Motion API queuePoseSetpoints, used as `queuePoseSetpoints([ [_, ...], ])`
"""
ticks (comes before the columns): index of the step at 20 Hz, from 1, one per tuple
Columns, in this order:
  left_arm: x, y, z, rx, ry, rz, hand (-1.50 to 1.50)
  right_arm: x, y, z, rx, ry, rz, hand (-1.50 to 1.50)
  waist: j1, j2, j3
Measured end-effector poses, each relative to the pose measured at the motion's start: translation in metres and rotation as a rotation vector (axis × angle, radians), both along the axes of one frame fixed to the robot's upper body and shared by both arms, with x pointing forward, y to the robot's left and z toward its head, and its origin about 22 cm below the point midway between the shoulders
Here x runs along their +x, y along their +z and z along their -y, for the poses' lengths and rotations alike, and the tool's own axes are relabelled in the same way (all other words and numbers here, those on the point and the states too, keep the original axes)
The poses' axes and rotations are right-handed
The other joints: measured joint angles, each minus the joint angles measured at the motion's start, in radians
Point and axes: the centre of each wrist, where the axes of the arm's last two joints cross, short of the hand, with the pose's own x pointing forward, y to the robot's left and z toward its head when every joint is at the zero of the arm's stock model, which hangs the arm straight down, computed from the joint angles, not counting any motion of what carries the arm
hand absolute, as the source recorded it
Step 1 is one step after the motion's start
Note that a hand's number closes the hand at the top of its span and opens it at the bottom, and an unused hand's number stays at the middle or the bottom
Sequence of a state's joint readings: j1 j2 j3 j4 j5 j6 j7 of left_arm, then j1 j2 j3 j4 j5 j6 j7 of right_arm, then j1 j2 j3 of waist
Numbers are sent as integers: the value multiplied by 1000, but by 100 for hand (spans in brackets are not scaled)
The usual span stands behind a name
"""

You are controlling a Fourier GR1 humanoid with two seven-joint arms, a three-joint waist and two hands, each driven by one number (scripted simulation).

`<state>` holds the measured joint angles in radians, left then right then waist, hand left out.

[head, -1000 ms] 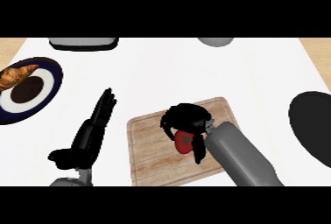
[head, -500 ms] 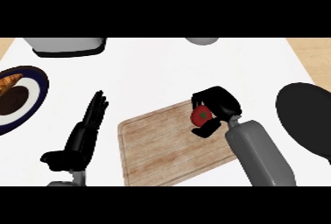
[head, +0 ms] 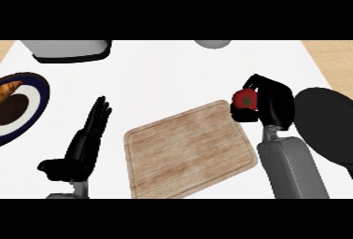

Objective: Pick the tomato from the cutting board and place it in the pan

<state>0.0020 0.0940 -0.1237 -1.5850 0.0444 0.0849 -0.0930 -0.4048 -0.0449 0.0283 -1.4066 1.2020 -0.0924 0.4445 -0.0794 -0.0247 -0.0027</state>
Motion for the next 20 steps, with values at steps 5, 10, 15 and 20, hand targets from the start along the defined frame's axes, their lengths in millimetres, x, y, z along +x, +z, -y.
queuePoseSetpoints([
  [5, -2, 4, 3, 4, -31, 5, 0, -35, 32, 1, 95, -198, 124, 150, 33, 8, 1],
  [10, 5, 1, 10, -1, -59, 23, 0, -61, 36, 30, 191, -334, 196, 150, 58, 19, 2],
  [15, 6, 1, 17, -1, -74, 28, 0, -73, 26, 76, 203, -440, 250, 150, 70, 23, 3],
  [20, 7, -1, 14, -4, -77, 30, 0, -71, 8, 133, 96, -522, 313, 150, 78, 26, 3],
])
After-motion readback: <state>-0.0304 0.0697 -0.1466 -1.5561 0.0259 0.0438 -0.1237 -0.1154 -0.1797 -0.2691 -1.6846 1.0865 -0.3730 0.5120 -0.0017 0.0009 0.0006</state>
